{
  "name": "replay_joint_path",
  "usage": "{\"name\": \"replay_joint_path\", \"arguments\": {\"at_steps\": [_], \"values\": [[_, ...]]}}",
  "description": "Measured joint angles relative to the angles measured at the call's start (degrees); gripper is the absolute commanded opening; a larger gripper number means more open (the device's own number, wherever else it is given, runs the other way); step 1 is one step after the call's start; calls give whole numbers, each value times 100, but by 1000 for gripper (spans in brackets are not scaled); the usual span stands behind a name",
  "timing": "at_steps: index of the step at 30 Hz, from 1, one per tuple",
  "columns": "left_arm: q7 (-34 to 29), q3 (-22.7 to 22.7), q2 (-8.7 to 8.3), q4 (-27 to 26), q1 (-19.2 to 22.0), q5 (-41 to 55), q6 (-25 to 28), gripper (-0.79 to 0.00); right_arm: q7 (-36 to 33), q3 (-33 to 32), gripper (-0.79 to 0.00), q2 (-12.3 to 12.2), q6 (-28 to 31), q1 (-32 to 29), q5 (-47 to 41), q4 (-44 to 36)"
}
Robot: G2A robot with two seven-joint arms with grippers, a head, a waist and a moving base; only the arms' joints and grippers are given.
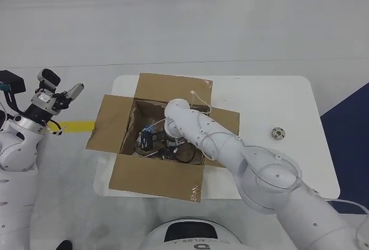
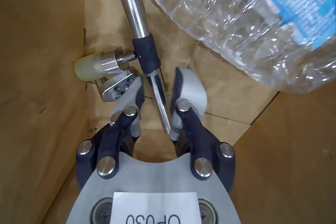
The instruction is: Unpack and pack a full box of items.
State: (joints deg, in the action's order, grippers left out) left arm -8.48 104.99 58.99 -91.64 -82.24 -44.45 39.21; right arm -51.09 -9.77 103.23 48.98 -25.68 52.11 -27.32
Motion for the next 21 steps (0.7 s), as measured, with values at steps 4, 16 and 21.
{"name": "replay_joint_path", "arguments": {"at_steps": [4, 16, 21], "values": [[0, 0, 0, 0, 0, 0, 0, 0, 223, -49, -785, 64, 124, 191, 66, 198], [0, 0, 0, 0, 0, 0, 0, 0, 850, -191, -637, -325, -36, 265, 654, -398], [0, 0, 0, 0, 0, 0, 0, 0, 331, -208, -554, -396, 8, 40, 518, -703]]}}
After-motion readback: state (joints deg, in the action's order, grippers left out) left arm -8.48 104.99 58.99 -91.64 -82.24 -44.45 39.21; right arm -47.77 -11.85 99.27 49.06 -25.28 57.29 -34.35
